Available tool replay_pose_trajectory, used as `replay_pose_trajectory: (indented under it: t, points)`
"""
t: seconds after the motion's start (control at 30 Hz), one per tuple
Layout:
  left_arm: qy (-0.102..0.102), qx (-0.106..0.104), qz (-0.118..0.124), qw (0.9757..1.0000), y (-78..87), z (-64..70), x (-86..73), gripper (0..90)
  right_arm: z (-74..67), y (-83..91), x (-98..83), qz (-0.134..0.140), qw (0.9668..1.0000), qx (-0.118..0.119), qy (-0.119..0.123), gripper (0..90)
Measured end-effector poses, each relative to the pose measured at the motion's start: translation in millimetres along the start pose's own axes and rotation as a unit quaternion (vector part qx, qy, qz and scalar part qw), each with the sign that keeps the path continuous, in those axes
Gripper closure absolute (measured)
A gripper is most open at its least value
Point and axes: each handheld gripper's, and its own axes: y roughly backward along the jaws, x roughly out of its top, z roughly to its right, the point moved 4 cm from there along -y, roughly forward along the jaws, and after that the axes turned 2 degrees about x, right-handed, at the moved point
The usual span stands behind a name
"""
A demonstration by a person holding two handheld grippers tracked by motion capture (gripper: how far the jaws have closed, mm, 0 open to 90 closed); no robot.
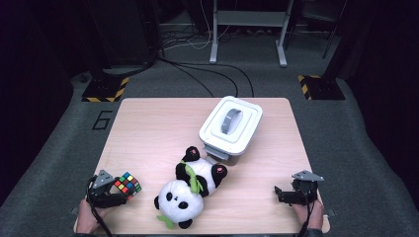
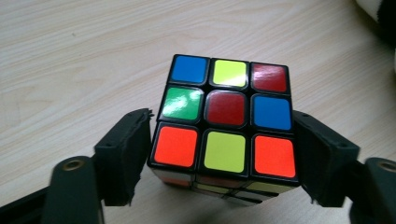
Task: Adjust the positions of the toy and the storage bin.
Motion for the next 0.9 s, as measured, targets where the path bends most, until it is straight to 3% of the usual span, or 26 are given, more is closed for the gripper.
replay_pose_trajectory:
  t: [0.07,0.4,0.7,0.9]
  points:
    - [-0.003,0.0,0.0,1.0,-1.0,0.6,0.1,33.2,0.1,0.0,0.0,0.0,1.0,0.0,0.0,0.4]
    - [0.003,0.007,0.008,0.9999,-0.1,1.4,-2.0,33.9,-0.1,0.2,-0.1,0.0,1.0,0.0,-0.002,0.6]
    - [0.025,0.021,0.019,0.9993,2.7,-3.6,-2.2,33.9,-0.1,0.2,-0.1,0.0,1.0,-0.001,-0.002,0.7]
    - [0.049,0.049,0.023,0.9973,5.1,-13.5,5.3,33.9,-0.1,0.3,-0.2,0.0,1.0,-0.001,-0.002,0.6]
